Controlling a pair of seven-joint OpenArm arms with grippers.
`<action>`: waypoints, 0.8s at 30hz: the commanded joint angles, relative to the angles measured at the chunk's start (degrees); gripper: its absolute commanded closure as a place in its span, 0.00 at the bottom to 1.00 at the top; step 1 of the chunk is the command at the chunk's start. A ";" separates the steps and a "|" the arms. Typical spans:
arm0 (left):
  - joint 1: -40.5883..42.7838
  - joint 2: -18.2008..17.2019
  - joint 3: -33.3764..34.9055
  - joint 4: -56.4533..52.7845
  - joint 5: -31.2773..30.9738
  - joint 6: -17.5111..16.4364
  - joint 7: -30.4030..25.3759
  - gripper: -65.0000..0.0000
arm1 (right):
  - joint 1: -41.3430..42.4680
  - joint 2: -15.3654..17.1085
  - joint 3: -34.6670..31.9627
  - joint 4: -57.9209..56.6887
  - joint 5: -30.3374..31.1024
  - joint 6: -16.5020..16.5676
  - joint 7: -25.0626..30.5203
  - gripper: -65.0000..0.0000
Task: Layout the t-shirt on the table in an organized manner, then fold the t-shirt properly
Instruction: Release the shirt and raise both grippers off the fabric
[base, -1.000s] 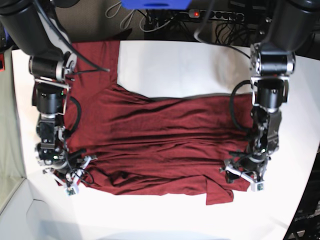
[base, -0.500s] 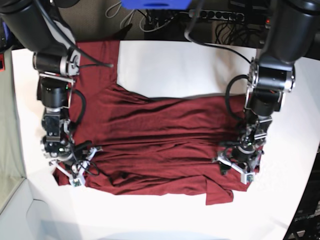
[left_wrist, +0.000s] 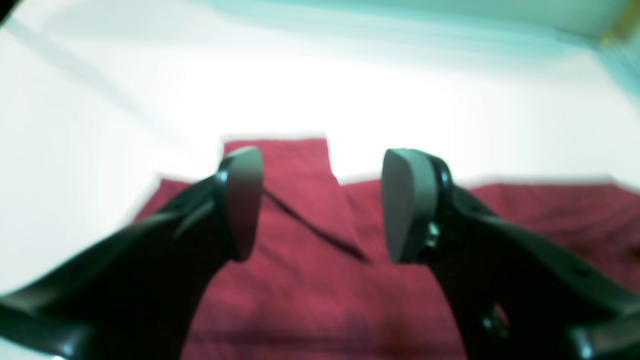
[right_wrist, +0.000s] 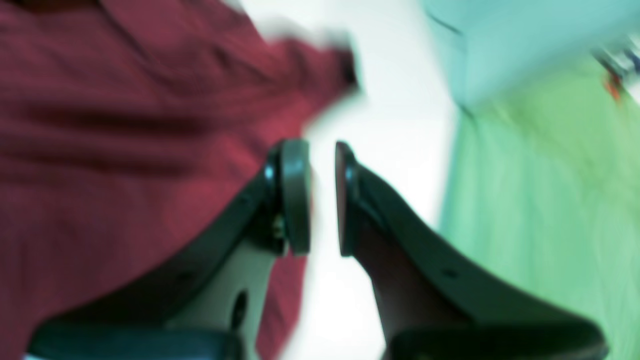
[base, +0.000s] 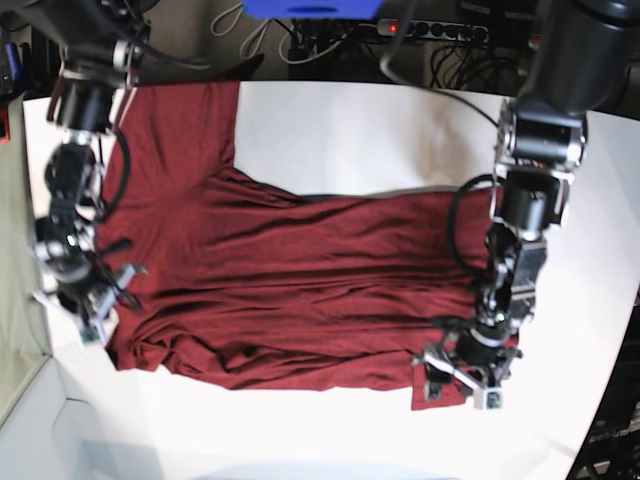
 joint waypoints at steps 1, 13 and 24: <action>-1.05 -0.42 -0.29 5.03 -0.38 -0.34 -0.82 0.43 | -0.80 0.01 1.38 4.27 0.58 -0.30 -0.02 0.88; 17.76 2.04 -0.20 35.71 -0.38 -0.60 8.67 0.43 | -28.23 -14.76 3.58 30.20 0.66 -0.04 -5.64 0.88; 32.88 2.48 -0.12 46.44 -0.38 -0.78 8.85 0.43 | -35.70 -19.60 -5.30 29.32 0.75 -0.04 -6.00 0.88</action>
